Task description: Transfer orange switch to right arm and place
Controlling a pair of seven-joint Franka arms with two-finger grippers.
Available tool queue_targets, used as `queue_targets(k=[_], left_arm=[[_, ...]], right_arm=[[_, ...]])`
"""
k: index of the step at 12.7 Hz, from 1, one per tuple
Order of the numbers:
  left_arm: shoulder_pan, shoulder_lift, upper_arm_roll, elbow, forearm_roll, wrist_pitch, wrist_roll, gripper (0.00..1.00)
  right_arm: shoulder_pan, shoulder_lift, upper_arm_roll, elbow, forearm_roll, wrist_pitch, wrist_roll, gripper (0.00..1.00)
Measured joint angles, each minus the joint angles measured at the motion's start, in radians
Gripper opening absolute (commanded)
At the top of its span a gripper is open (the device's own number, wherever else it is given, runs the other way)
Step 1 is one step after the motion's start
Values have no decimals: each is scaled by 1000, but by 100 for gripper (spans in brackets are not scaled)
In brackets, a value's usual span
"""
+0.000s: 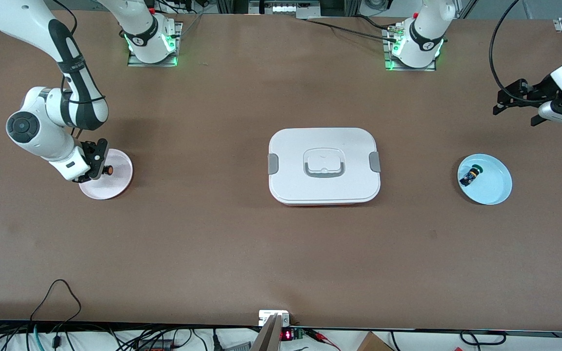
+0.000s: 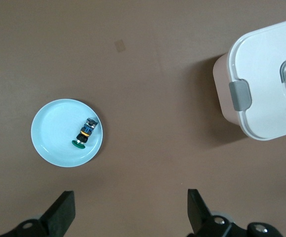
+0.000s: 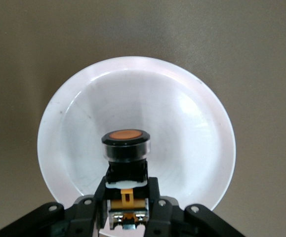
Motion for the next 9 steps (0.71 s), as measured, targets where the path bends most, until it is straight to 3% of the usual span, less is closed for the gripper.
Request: queue_targets(k=[4, 6, 8, 9], left_arm=[[-1, 1, -42, -1, 0, -4, -236, 100], [-2, 1, -90, -1, 0, -19, -410, 100], [-3, 1, -118, -1, 2, -30, -507, 100], [-2, 1, -117, 0, 8, -30, -515, 100]], right_arm=[[0, 30, 1, 0, 0, 33, -2, 4], [0, 42, 2, 0, 0, 37, -2, 15], [0, 42, 2, 0, 0, 38, -2, 97], [0, 40, 2, 0, 0, 38, -2, 100]])
